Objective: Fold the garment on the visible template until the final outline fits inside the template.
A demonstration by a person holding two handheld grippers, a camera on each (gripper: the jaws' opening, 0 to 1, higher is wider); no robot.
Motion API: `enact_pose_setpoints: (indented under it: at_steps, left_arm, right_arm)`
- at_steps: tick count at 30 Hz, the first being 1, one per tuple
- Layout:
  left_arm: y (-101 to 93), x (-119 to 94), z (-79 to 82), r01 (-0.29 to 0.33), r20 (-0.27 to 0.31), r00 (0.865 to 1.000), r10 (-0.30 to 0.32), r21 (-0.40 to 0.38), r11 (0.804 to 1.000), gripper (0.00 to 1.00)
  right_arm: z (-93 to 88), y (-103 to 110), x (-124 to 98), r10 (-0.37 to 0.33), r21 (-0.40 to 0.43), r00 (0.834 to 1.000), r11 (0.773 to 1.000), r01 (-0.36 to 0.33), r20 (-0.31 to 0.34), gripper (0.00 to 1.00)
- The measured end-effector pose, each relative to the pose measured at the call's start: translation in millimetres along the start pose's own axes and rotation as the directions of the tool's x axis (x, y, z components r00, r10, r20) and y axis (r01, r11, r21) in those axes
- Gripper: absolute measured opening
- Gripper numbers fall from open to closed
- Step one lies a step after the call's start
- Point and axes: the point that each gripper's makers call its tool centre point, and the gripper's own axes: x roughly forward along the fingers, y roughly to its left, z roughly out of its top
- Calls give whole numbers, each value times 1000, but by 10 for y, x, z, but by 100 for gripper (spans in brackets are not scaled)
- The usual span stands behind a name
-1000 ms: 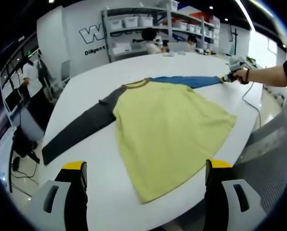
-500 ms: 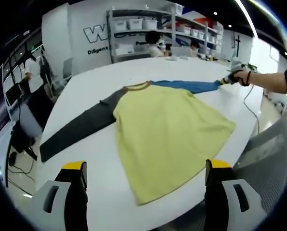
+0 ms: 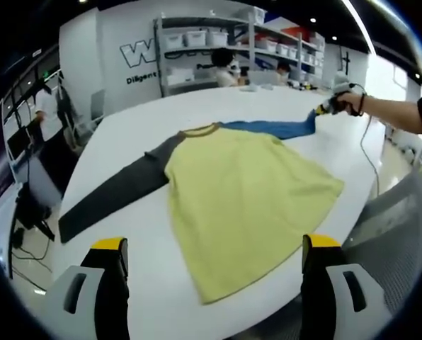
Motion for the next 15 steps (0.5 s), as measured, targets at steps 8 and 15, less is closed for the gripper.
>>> enact_pose_setpoints:
  at_steps: [8, 15]
  left_arm:
    - [-12, -26, 5, 9, -1, 1000, -9, 14, 1000, 99]
    - [4, -57, 4, 3, 5, 1000, -3, 13, 1000, 99]
  right_arm:
    - [32, 580, 36, 109, 48, 994, 993, -109, 9, 0]
    - [-99, 1037, 120, 183, 69, 983, 981, -181, -24, 0]
